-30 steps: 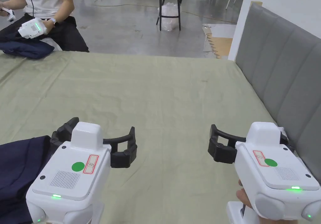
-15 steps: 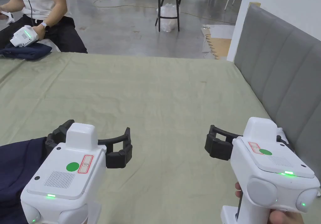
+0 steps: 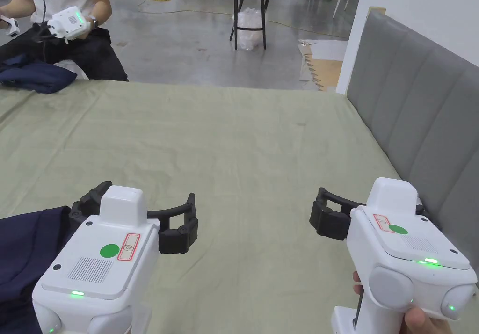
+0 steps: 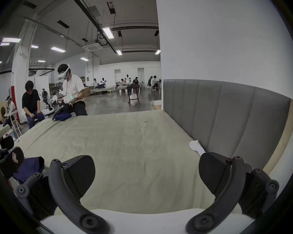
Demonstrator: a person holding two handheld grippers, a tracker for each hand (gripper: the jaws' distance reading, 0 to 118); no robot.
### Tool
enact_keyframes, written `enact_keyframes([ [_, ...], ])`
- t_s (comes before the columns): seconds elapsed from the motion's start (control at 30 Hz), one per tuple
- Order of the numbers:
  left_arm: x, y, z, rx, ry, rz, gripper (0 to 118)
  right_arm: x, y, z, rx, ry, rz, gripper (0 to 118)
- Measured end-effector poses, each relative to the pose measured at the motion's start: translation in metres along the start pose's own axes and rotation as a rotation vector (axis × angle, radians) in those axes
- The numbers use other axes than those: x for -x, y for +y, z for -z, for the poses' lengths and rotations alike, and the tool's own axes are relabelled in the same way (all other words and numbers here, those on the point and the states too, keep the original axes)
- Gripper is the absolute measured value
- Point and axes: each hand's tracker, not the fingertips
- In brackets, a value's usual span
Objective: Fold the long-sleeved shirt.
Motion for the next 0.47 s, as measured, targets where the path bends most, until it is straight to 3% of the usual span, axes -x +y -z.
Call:
enact_keyframes([
  [0.2, -0.0015, -0.0003, -0.0001, 0.001, -0.005, -0.002, 111, -0.0014, 0.0033, 0.0019, 0.005, 0.010, -0.033, 118],
  [0.47, -0.0035, -0.0003, 0.0001, 0.005, -0.012, 0.001, 111, -0.0010, 0.0019, -0.0005, 0.067, 0.021, 0.028, 118],
])
